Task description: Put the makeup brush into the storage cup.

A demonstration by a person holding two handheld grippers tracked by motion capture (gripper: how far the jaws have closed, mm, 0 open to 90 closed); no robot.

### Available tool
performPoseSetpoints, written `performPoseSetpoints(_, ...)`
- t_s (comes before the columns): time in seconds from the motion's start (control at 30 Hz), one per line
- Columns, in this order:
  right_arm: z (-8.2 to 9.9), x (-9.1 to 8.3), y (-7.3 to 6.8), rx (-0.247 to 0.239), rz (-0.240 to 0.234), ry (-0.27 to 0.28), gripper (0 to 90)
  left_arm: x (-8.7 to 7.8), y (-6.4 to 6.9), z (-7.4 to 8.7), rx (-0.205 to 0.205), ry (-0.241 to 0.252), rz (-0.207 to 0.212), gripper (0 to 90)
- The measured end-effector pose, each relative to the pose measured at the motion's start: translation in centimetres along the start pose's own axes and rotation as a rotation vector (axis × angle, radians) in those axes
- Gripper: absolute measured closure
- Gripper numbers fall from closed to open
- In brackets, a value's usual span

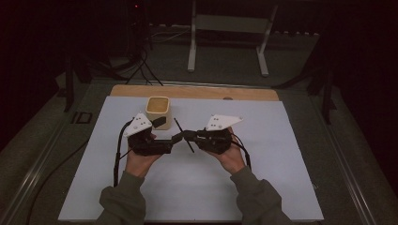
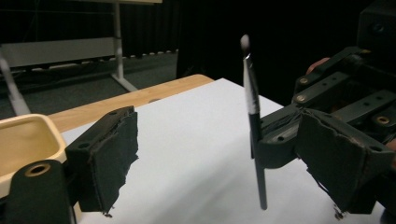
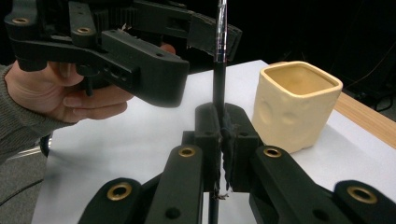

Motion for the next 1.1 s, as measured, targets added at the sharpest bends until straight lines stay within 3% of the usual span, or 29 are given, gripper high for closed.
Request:
performPoseSetpoints(0.4,-0.14,0.55,-0.31,-0.004,-0.009,-0.002,85.4,0.46,0.58,-0.23,-0.014,-0.001,0.038,17.0)
performPoseSetpoints(0.7,-0.23,0.61,-0.3,-0.008,-0.005,0.003,85.4,0.11,0.73,-0.55,-0.012,0.031,0.051,23.9)
performPoseSetpoints(0.8,-0.26,0.58,-0.26,-0.006,-0.003,0.005,85.4,-0.04,0.7,-0.56,-0.016,0.031,0.052,33.5)
performPoseSetpoints(1.1,-0.36,0.49,-0.27,-0.004,-0.001,0.011,85.4,-0.21,0.85,-0.35,-0.05,0.047,0.115,65.1)
Point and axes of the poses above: each handheld gripper's, and its own axes: x roughly forward along the jaws, z roughly out of its underside, y roughly to its right, the point moved 7 cm from there along x, roughly forward along the jaws, and after that the axes turned 6 degrees about -z, right-handed, at the moved point
